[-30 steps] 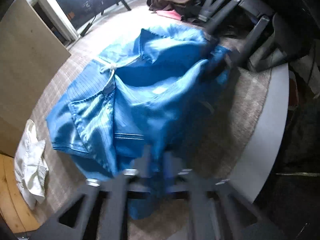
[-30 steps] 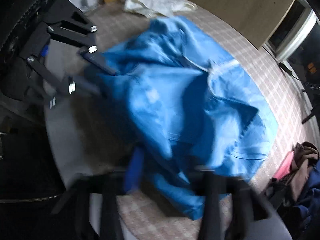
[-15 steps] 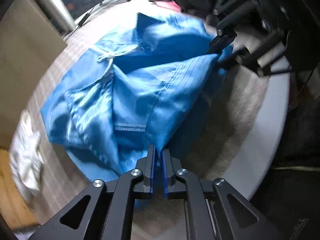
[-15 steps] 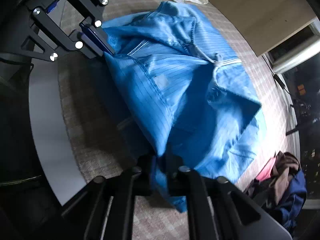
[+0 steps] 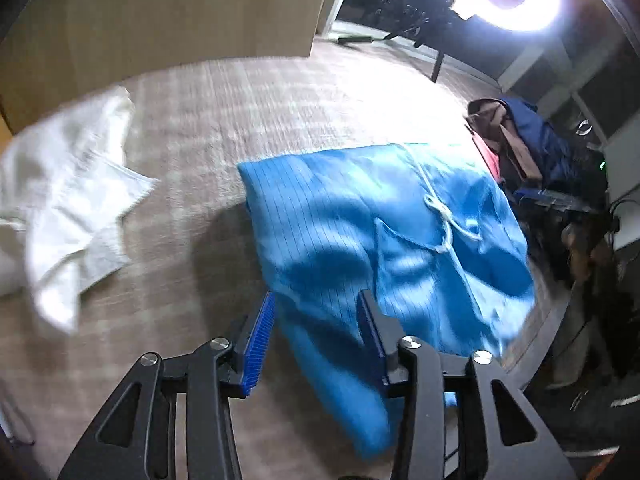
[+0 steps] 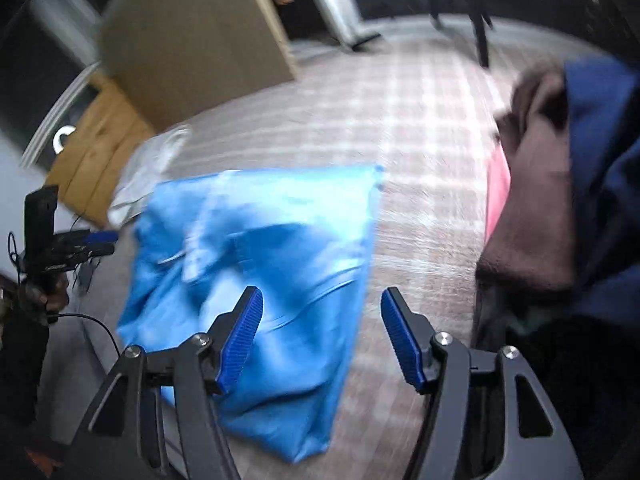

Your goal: Fold clothes

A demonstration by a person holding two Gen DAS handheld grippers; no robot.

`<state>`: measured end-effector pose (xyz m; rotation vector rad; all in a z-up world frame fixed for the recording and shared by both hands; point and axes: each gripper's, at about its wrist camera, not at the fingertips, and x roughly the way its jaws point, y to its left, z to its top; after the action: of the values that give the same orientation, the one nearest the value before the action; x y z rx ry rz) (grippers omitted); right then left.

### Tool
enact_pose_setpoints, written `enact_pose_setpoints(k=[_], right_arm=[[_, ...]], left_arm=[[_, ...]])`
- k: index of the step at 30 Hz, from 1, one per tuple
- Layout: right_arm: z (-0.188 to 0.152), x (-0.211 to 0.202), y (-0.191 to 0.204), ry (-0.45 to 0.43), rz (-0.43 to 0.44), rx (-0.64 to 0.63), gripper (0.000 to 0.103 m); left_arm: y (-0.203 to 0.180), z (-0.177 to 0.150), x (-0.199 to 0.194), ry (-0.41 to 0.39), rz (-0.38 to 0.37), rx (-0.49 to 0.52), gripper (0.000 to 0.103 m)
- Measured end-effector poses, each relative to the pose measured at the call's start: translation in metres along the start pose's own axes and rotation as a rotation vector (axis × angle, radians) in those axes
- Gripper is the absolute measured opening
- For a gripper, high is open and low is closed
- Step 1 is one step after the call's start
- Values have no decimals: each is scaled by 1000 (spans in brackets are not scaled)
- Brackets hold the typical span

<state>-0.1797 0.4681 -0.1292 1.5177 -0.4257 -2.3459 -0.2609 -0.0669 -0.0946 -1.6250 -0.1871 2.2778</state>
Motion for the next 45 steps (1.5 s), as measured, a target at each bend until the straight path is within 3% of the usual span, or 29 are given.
enact_pose_setpoints(k=[3, 7, 8, 9, 11, 17, 20, 22, 25, 27, 32, 35, 39, 40, 43, 45], right_arm=[[-2, 20, -7, 33, 68, 80, 61], [-14, 25, -6, 51, 80, 82, 61], [-15, 30, -3, 57, 101, 85, 61], [-16, 35, -1, 63, 119, 87, 57], [-14, 37, 2, 74, 120, 71, 13], [-13, 29, 22, 71, 56, -28, 5], [-18, 45, 29, 116, -5, -48, 6], [-21, 54, 34, 144, -45, -62, 12], [-20, 43, 43, 137, -85, -80, 28], [-16, 22, 50, 73, -116, -91, 33], [-5, -7, 77, -34, -70, -155, 34], [-6, 0, 94, 17, 54, -172, 34], [-37, 5, 142, 95, 155, -353, 34], [-49, 4, 152, 114, 161, -413, 34], [-80, 6, 182, 164, 165, -593, 52], [-96, 13, 192, 185, 140, -693, 55]], left_arm=[[3, 4, 20, 38, 2, -3, 42], [1, 7, 29, 47, 11, 5, 39], [-1, 8, 28, 41, 18, 15, 28], [-4, 8, 26, 35, 26, 25, 6], [-8, 9, 22, 24, 40, 46, 3], [-16, 7, 21, 14, 103, 110, 2], [-10, 3, 36, 49, 137, 119, 2], [-6, 5, 41, 66, 133, 101, 4], [-4, 8, 29, 43, 119, 102, 10], [-15, 9, 25, 33, 109, 133, 15], [-42, 11, 17, 11, 84, 215, 16], [-58, 12, 12, -3, 69, 263, 16], [-98, -12, 8, 28, 2, 402, 17], [-114, -26, 6, 37, -6, 461, 18], [-146, -53, 7, 53, -77, 532, 31], [-162, -62, 18, 53, -57, 599, 32]])
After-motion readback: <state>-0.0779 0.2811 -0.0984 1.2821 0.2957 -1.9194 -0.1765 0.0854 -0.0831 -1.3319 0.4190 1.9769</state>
